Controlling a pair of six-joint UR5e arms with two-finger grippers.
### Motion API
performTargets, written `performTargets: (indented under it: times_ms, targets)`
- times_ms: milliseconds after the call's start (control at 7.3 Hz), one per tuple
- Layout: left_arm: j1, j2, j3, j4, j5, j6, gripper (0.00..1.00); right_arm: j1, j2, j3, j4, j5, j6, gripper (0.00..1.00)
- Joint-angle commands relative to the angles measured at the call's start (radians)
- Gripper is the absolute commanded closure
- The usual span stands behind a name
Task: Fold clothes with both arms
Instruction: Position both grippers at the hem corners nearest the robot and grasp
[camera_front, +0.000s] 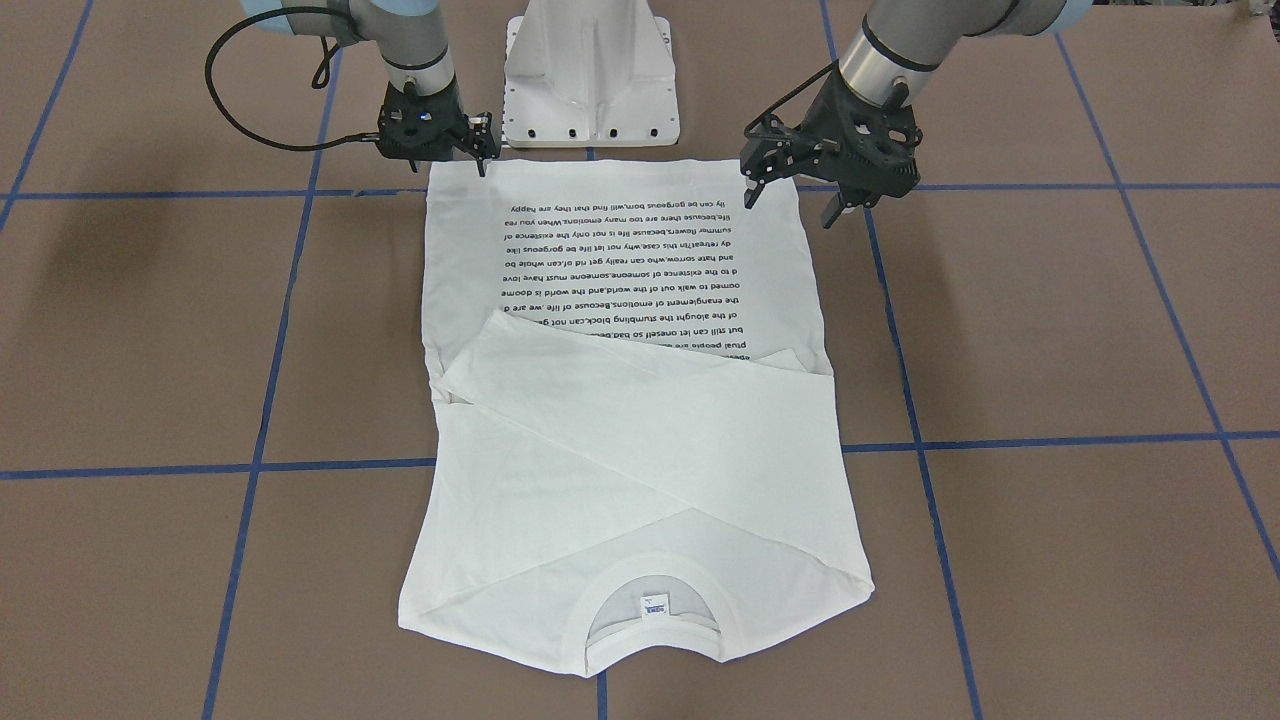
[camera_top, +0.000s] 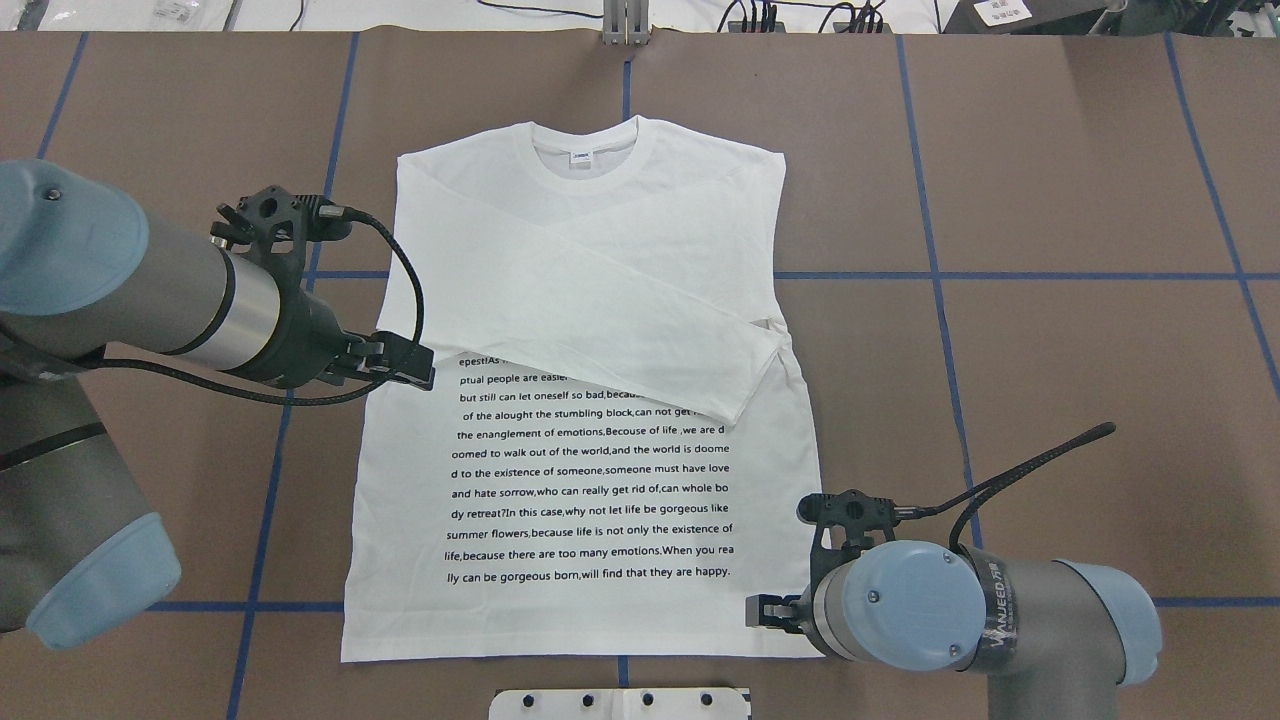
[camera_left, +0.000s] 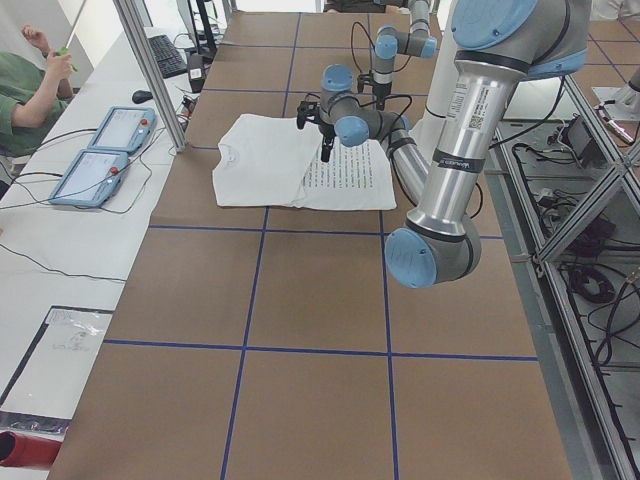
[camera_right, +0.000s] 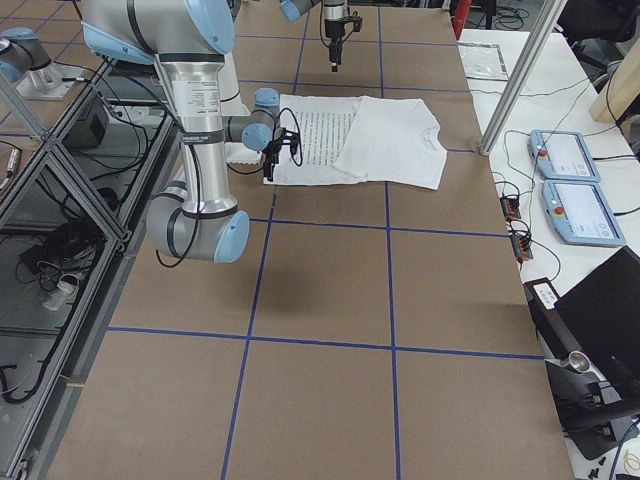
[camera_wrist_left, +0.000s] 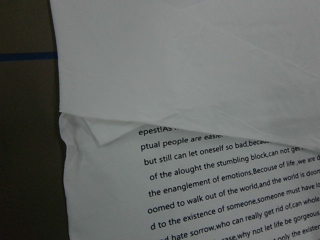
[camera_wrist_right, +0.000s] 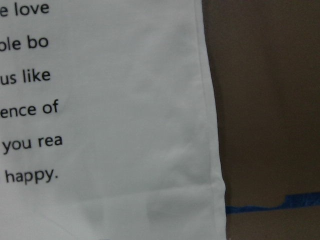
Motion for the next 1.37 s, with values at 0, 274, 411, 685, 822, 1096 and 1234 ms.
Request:
performTargets:
  times_ms: [0,274,411,685,822,1096,1234]
  targets:
    - [0.001,-0.001,-0.001,0.000,0.001,-0.001,0.00,-0.001,-0.003,-0.008,0.000,0.000,0.000,0.06]
    - [0.004,-0.001,-0.001,0.000,0.001,-0.003,0.00,-0.001,-0.001,-0.027,0.000,-0.001,0.000,0.13]
    - [0.004,-0.001,0.002,0.000,0.004,-0.003,0.00,-0.001,0.000,-0.027,0.000,0.000,0.002,0.28]
    - [0.004,0.000,0.003,0.000,0.004,-0.003,0.00,-0.001,0.000,-0.025,0.000,0.005,0.000,0.52]
    - [0.004,0.000,0.005,0.000,0.004,-0.001,0.00,0.001,0.000,-0.024,0.000,0.005,0.000,0.67]
    - [0.009,0.000,0.005,0.000,0.004,-0.001,0.00,0.001,0.000,-0.018,0.000,0.006,0.000,0.82]
    - [0.009,0.000,0.005,0.000,0.003,-0.003,0.00,0.002,-0.001,-0.016,0.000,0.008,0.000,0.87]
